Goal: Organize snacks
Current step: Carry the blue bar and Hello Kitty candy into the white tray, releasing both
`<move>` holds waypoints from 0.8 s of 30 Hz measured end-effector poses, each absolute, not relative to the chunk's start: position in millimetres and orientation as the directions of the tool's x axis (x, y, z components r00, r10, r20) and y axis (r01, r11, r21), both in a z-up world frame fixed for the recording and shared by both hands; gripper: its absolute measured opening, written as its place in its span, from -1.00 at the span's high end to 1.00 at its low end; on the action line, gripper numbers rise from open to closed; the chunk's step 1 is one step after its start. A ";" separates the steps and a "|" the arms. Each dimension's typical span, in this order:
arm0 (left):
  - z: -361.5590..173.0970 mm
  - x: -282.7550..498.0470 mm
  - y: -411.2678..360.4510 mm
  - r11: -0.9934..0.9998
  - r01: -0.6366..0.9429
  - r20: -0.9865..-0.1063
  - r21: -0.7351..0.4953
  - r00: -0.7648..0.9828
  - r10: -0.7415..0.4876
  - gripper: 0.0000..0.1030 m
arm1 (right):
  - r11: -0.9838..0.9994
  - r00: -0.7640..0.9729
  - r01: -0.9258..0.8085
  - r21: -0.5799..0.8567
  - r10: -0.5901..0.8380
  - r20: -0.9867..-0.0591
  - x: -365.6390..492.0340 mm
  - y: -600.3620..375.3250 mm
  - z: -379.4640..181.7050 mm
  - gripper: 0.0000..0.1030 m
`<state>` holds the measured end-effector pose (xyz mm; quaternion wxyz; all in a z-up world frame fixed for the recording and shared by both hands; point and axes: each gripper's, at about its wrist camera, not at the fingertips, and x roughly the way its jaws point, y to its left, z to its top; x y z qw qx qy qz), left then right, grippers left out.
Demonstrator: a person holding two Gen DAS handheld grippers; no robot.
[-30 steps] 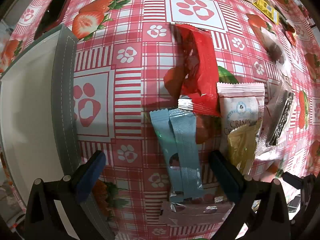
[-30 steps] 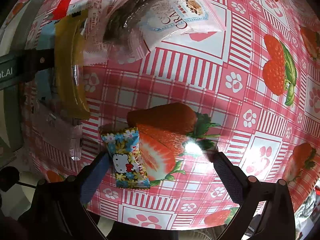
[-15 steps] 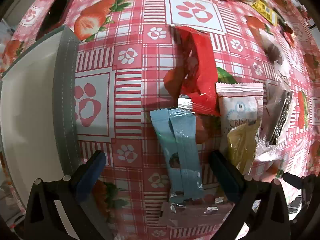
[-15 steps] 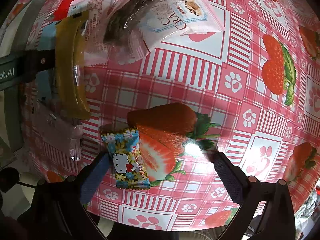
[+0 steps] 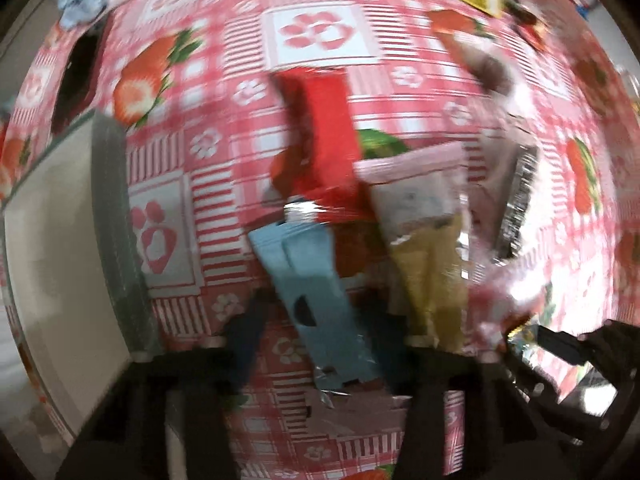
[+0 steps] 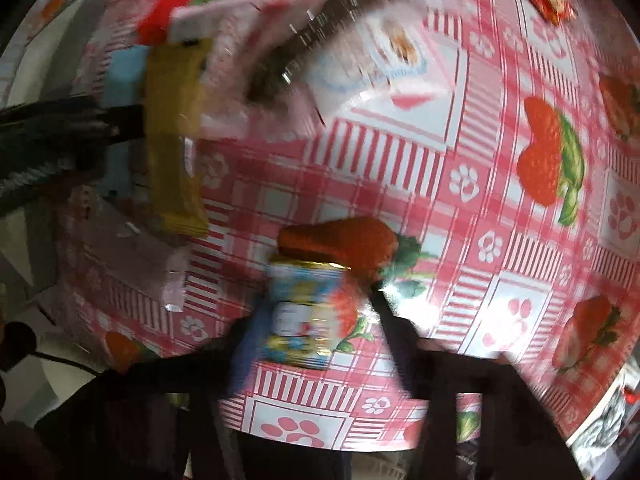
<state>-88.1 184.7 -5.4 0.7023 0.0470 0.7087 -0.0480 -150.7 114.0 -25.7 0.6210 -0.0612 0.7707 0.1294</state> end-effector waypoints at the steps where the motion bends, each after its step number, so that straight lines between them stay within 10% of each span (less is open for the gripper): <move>1: -5.0 -86.4 184.4 0.991 0.136 -1.000 -0.016 -0.017 -0.014 0.47 | 0.959 -0.232 -0.238 0.151 0.095 -0.968 -149.2 112.0 -25.2 0.47; 24: 67.1 -133.3 293.2 0.992 -0.041 -0.988 -0.121 0.101 -0.116 0.49 | 0.920 -0.190 -0.197 0.338 0.303 -0.934 -78.8 117.9 48.5 0.47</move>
